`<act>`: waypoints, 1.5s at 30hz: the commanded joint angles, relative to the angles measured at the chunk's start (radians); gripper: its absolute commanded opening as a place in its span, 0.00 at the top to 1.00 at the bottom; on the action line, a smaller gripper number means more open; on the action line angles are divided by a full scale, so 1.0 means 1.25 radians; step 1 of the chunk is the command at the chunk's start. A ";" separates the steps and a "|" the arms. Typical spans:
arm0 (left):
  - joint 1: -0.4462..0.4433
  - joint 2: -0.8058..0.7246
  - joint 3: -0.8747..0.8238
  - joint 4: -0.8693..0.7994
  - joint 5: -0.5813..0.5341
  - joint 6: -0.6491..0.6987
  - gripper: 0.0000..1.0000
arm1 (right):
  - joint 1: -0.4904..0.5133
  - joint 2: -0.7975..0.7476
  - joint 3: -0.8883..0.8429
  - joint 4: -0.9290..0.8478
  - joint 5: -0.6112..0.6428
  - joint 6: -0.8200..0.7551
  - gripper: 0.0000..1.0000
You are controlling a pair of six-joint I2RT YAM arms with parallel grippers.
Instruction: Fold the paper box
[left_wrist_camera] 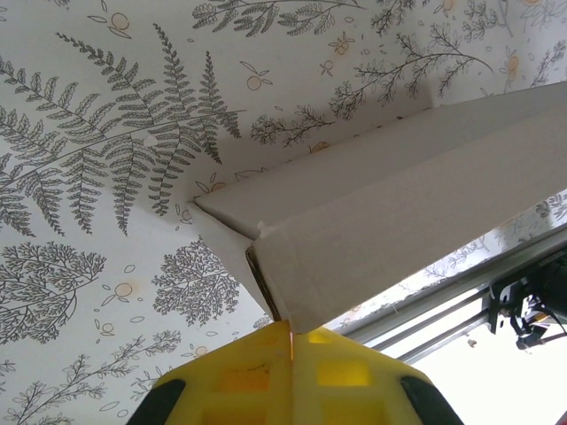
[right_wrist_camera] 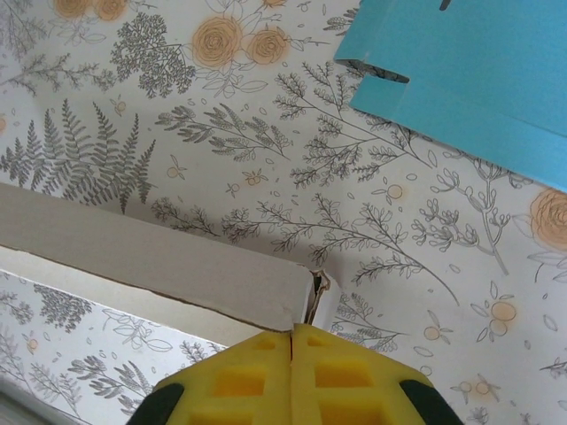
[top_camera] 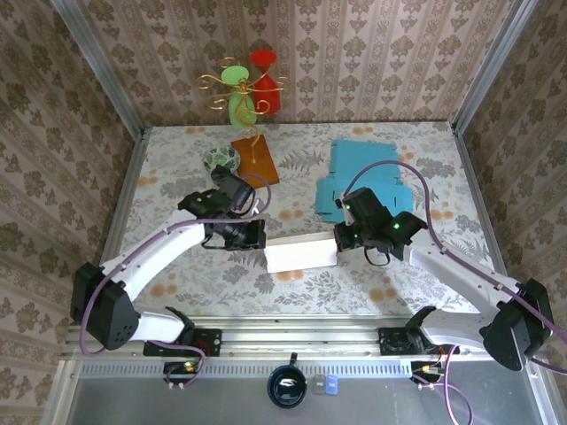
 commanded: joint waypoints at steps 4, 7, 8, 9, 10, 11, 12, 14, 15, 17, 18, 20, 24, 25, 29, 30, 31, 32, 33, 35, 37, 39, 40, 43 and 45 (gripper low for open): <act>-0.032 -0.014 -0.012 -0.030 -0.036 0.016 1.00 | 0.000 -0.085 0.007 -0.056 -0.007 0.209 0.59; -0.049 -0.024 -0.018 -0.025 -0.056 0.012 1.00 | -0.031 -0.145 -0.005 -0.068 -0.008 0.370 0.44; -0.058 -0.030 -0.024 -0.021 -0.065 0.011 1.00 | -0.043 -0.171 -0.014 -0.062 -0.014 0.423 0.42; -0.066 -0.036 -0.028 -0.016 -0.072 0.008 1.00 | -0.055 -0.196 -0.024 -0.058 -0.016 0.483 0.39; -0.073 -0.041 -0.034 -0.012 -0.078 0.005 1.00 | -0.070 -0.215 -0.035 -0.045 -0.032 0.532 0.37; -0.079 -0.046 -0.041 -0.007 -0.082 0.000 1.00 | -0.089 -0.235 -0.056 -0.018 -0.062 0.588 0.36; -0.084 -0.052 -0.045 -0.002 -0.087 -0.005 1.00 | -0.108 -0.248 -0.076 0.007 -0.094 0.654 0.35; -0.095 -0.062 -0.051 0.002 -0.099 -0.010 1.00 | -0.131 -0.256 -0.106 0.040 -0.143 0.756 0.34; -0.100 -0.066 -0.054 0.003 -0.104 -0.012 1.00 | -0.137 -0.256 -0.120 0.057 -0.161 0.798 0.33; -0.104 -0.073 -0.059 0.002 -0.110 -0.017 1.00 | -0.141 -0.251 -0.138 0.116 -0.179 0.863 0.32; -0.107 -0.076 -0.063 0.003 -0.113 -0.020 1.00 | -0.141 -0.247 -0.149 0.153 -0.187 0.892 0.32; -0.111 -0.081 -0.067 0.003 -0.116 -0.022 1.00 | -0.141 -0.228 -0.167 0.195 -0.206 0.934 0.32; -0.115 -0.082 -0.065 0.004 -0.121 -0.027 1.00 | -0.140 -0.189 -0.202 0.237 -0.260 0.969 0.35; -0.116 -0.081 -0.063 0.003 -0.123 -0.027 1.00 | -0.140 -0.186 -0.208 0.235 -0.270 0.974 0.36; -0.120 -0.076 -0.055 0.002 -0.128 -0.030 1.00 | -0.141 -0.212 -0.219 0.173 -0.282 0.977 0.38; -0.121 -0.075 -0.054 0.003 -0.130 -0.031 1.00 | -0.143 -0.221 -0.223 0.161 -0.281 0.976 0.39; -0.122 -0.074 -0.053 0.002 -0.132 -0.032 1.00 | -0.146 -0.237 -0.227 0.145 -0.279 0.972 0.39; -0.125 -0.074 -0.052 0.003 -0.133 -0.033 1.00 | -0.151 -0.247 -0.230 0.127 -0.278 0.966 0.39; -0.126 -0.073 -0.052 0.003 -0.135 -0.035 1.00 | -0.157 -0.256 -0.235 0.115 -0.282 0.963 0.40; -0.129 -0.073 -0.053 0.003 -0.136 -0.039 1.00 | -0.168 -0.270 -0.252 0.107 -0.300 0.962 0.41; -0.134 -0.074 -0.054 0.004 -0.138 -0.043 1.00 | -0.168 -0.281 -0.266 0.115 -0.318 0.968 0.42; -0.137 -0.076 -0.055 0.003 -0.141 -0.047 1.00 | -0.168 -0.288 -0.271 0.104 -0.340 0.968 0.43; -0.138 -0.078 -0.057 0.004 -0.142 -0.049 1.00 | -0.168 -0.293 -0.272 0.099 -0.350 0.967 0.43; -0.146 -0.080 -0.063 0.008 -0.146 -0.057 1.00 | -0.168 -0.302 -0.280 0.104 -0.377 0.974 0.44; -0.150 -0.082 -0.065 0.008 -0.149 -0.061 1.00 | -0.164 -0.308 -0.284 0.108 -0.385 0.976 0.45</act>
